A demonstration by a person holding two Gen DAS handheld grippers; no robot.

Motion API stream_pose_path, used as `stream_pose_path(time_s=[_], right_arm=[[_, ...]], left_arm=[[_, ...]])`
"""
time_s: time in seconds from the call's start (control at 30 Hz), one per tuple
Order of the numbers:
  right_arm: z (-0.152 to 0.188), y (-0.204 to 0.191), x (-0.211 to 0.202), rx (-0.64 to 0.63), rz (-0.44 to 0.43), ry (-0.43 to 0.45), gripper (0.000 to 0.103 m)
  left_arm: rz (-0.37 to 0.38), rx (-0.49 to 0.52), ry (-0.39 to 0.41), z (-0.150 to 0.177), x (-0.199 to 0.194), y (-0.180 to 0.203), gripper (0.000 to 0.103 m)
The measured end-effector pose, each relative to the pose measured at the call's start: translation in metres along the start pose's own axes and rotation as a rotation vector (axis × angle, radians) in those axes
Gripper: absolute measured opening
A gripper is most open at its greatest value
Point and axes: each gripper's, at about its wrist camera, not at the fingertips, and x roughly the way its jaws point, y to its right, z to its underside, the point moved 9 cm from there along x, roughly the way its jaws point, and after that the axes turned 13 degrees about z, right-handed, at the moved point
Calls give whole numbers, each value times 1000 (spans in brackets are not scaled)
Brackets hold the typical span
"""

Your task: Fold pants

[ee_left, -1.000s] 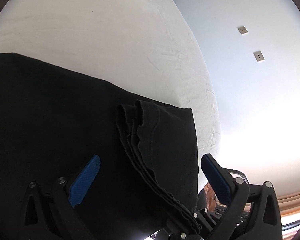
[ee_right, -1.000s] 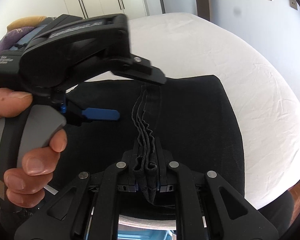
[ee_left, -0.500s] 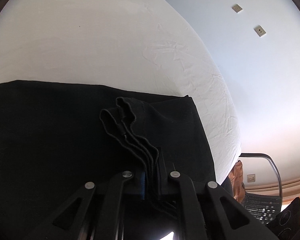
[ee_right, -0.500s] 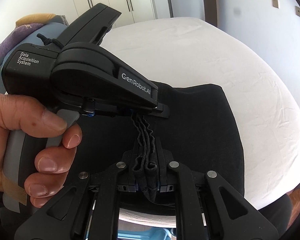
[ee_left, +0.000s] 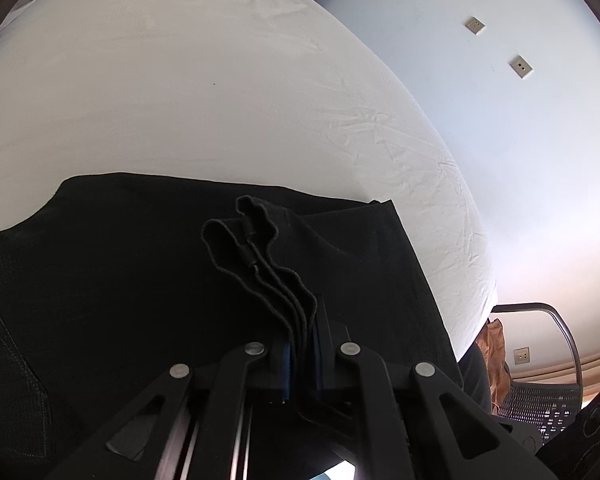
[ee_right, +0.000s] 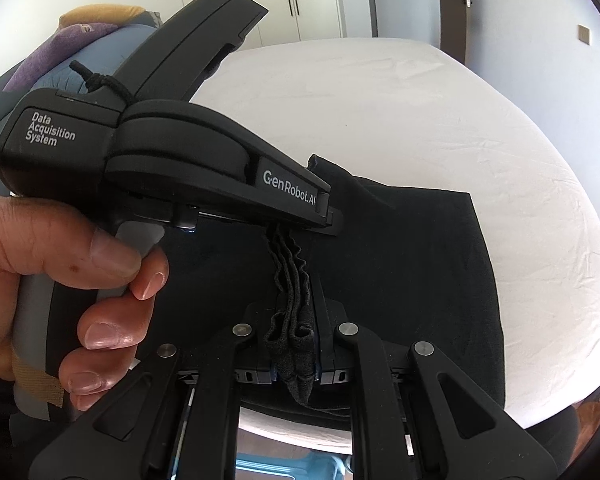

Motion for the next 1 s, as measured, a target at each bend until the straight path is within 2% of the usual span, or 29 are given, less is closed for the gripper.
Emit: stream_pose_path(time_s=[0.27,0.4,0.6,0.77,1.0], right_arm=[[4,-46,10,-60,-90,-73,11],[11,-74,21,-89,-147,-123,11],[19,-103,27,-140,-189,-159,12],[25,-99,33,-133,-188,-198,13],[26,-81,50,-99,-197,-237,14]], left_arm=[[-44,-37,15,4,-23,-47,8],[-77,-59,5,8,-37,-80,8],[-91,-61,-10,8,-52,-109,10],[-92,-45,-26,7,-47,-115,17],[-88,-36,-19,6,-46,-118,18]])
